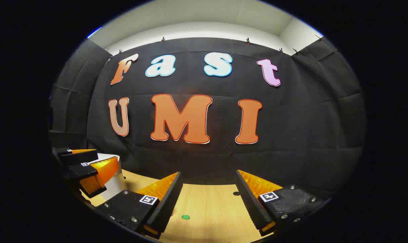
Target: Press the lid of the desktop garbage bin to open it, pick up the crumpled paper on the desktop and throw it into the bin, then pick up the pop can on the desktop and drop it into the bin, and finally close the garbage bin lid.
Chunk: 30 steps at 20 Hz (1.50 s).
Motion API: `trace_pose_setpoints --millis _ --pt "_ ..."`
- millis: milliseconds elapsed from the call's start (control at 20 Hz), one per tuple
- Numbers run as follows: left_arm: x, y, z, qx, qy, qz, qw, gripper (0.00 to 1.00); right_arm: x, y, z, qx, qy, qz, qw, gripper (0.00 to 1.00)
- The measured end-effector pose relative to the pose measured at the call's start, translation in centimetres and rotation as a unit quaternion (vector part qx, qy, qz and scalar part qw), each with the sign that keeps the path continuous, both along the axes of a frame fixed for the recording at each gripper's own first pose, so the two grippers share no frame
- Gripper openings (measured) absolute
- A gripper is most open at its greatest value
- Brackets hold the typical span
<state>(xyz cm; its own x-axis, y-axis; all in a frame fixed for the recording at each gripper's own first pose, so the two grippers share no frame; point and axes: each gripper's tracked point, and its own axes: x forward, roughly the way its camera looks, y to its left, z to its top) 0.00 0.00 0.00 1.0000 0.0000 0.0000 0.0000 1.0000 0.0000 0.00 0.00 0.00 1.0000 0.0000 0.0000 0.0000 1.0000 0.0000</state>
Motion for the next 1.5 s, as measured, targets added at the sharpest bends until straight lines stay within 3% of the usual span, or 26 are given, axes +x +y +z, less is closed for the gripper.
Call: trace_pose_setpoints --millis 1500 --pt "-0.33 -0.50 0.39 0.003 -0.004 -0.006 1.000 0.91 -0.23 -0.64 -0.14 -0.005 0.002 -0.002 1.000 0.93"
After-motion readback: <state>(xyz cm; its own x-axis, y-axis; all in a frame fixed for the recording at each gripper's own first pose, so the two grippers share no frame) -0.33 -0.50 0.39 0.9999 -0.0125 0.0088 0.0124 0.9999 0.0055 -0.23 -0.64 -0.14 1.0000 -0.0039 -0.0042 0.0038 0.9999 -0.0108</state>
